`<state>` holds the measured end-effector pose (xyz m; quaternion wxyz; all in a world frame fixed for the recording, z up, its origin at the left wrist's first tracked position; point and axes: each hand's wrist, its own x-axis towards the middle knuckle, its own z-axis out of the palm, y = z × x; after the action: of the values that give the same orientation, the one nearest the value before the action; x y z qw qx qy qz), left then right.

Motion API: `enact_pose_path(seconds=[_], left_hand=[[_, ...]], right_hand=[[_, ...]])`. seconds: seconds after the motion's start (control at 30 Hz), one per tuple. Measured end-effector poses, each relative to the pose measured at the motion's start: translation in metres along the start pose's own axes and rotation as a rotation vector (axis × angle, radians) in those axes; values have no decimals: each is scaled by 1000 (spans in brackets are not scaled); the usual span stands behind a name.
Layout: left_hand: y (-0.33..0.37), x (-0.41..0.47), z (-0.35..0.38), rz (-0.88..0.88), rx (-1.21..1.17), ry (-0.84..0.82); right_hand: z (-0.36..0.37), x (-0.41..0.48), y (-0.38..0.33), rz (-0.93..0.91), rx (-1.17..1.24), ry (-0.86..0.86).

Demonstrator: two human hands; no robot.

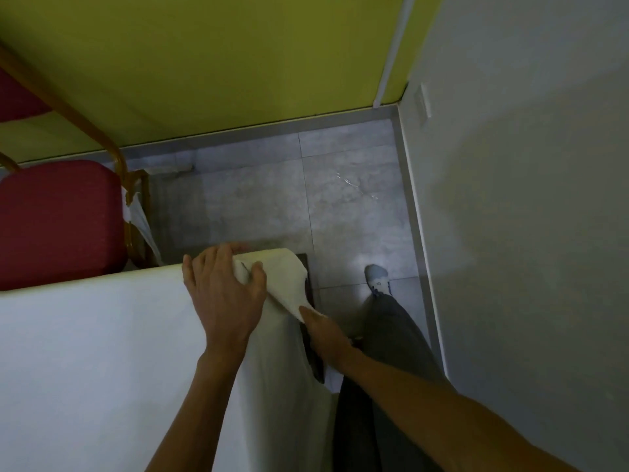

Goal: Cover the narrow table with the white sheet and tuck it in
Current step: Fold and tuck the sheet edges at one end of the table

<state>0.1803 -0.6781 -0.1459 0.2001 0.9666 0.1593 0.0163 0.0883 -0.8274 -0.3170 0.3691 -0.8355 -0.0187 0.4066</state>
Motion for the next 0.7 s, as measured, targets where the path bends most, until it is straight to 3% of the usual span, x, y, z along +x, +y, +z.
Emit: enact_pose_path(seconds=[0.07, 0.1, 0.23, 0.3, 0.37, 0.43, 0.47, 0.57, 0.63, 0.7], left_hand=[[1, -1, 1, -27, 50, -25], [2, -2, 1, -26, 107, -35], [4, -8, 4, -82, 284, -56], [6, -8, 4, -104, 262, -65], [5, -7, 2, -101, 253, -71], [4, -7, 1, -105, 224, -82], [3, -8, 1, -115, 205, -86], [3, -8, 3, -133, 178, -80], [4, -8, 4, -137, 163, -66], [3, -7, 4, -143, 145, -60]], right_hand=[[13, -4, -16, 30, 126, -68], [15, -5, -24, 80, 120, -96], [23, 10, -12, -14, -1, -185], [7, 23, -7, 125, 18, -295], [-25, 33, -21, 222, 187, -70], [-63, 35, -60, 132, 431, 200], [-80, 34, -83, 54, 554, 243], [-94, 39, -141, -70, 820, 98], [-81, 45, -159, -81, 847, 33], [-61, 48, -154, -38, 844, 73]])
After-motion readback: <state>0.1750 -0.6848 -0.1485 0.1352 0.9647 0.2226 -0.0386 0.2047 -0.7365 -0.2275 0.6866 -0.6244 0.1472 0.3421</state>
